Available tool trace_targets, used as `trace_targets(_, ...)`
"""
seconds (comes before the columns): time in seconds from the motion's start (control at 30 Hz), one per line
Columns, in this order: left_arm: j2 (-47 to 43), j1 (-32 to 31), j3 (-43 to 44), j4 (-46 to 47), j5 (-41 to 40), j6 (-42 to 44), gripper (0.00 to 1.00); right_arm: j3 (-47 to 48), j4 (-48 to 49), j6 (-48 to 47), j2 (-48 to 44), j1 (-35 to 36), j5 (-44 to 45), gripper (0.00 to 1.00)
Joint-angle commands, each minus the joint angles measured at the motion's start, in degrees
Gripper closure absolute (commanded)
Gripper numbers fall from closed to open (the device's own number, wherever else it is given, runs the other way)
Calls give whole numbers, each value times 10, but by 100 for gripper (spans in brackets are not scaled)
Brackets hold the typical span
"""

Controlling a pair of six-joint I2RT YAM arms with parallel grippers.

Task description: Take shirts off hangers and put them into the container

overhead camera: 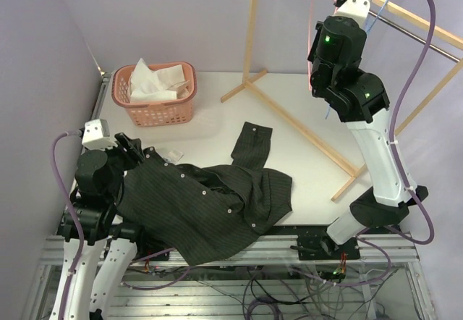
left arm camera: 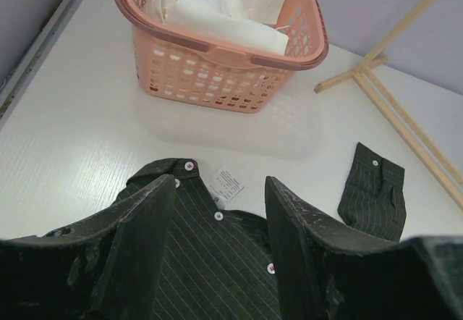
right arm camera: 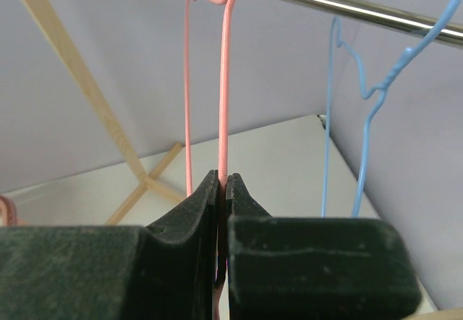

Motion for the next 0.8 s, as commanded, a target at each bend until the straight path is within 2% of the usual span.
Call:
trace_targets(0.0, 2, 3, 5, 14, 0, 0, 37, 3, 39, -31, 15, -8, 51, 100)
trace_targets(0.2, -4, 3, 3, 14, 9, 0, 37, -10, 60, -40, 40, -26, 76, 100)
trace_targets(0.47, 9, 3, 3, 13, 15, 2, 38, -46, 76, -31, 56, -37, 64, 100)
trace_targets(0.63, 13, 3, 2, 15, 23, 3, 35, -60, 67, -21, 58, -44, 12, 100)
trace_targets(0.67, 14, 3, 2, 17, 28, 4, 33, -60, 61, -21, 56, -44, -20, 98)
trace_targets(0.7, 15, 3, 1, 19, 36, 7, 32, -61, 52, -22, 52, -43, -45, 73)
trace_targets(0.73, 17, 3, 0, 21, 39, 8, 31, -64, 43, -23, 46, -43, -71, 56)
trace_targets(0.77, 21, 3, 1, 20, 42, 8, 29, -70, 34, -22, 37, -42, -101, 47)
